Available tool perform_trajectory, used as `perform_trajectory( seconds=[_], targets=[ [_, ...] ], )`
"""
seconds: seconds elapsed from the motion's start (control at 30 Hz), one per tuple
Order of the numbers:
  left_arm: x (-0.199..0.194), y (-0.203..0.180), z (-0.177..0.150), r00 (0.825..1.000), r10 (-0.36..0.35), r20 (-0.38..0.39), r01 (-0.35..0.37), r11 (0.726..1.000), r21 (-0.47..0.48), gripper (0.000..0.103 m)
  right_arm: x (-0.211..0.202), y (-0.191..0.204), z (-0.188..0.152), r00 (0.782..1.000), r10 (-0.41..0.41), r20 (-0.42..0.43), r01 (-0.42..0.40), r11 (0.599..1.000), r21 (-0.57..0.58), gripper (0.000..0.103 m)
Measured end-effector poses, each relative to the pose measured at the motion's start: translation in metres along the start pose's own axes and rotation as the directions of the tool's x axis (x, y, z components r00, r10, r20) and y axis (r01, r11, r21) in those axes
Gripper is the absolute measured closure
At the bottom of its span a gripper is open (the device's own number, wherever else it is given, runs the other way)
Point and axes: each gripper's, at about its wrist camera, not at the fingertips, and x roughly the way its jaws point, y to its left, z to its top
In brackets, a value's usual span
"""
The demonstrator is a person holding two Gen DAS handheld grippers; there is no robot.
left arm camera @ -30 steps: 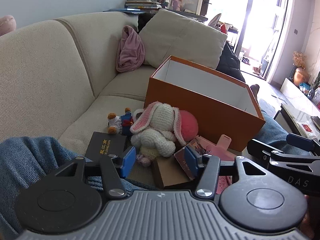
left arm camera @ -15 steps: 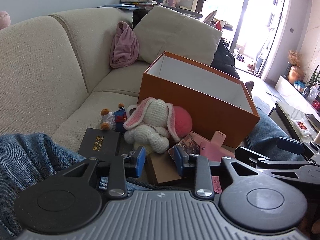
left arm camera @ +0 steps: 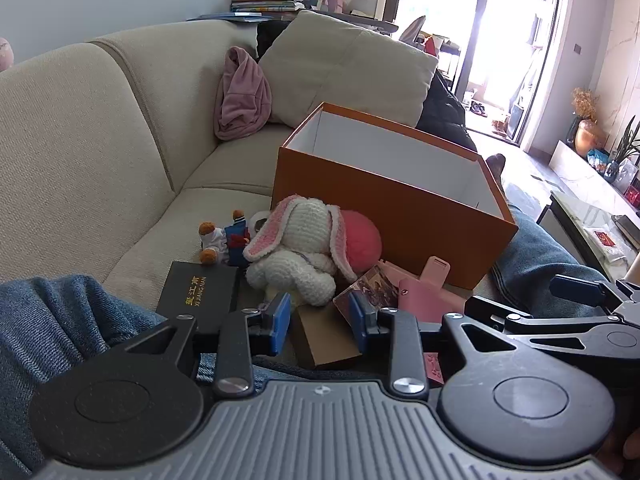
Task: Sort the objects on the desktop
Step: 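Move both tools toward the plush toys beside the orange box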
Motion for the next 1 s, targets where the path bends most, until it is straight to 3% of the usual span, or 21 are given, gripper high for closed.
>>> perform_trajectory(
  seconds=[0.63,0.73,1.0],
  targets=[
    [-0.001,0.008,0.003,1.0,-0.002,0.003,0.002,1.0,-0.025,0.064,0.006,-0.001,-0.002,1.0,0.01,-0.019,-0.01,1.0,-0.001,0.003],
    [0.001,0.01,0.005,1.0,-0.005,0.006,0.005,0.999,-0.032,0.049,0.009,-0.002,-0.001,0.999,0.025,-0.031,-0.025,1.0,-0.01,0.015],
    [0.018,0.007,0.023,0.999,-0.023,-0.024,0.023,0.999,0.025,0.04,0.032,-0.005,0.012,0.991,0.103,-0.086,-0.105,0.994,-0.017,0.05]
  ],
)
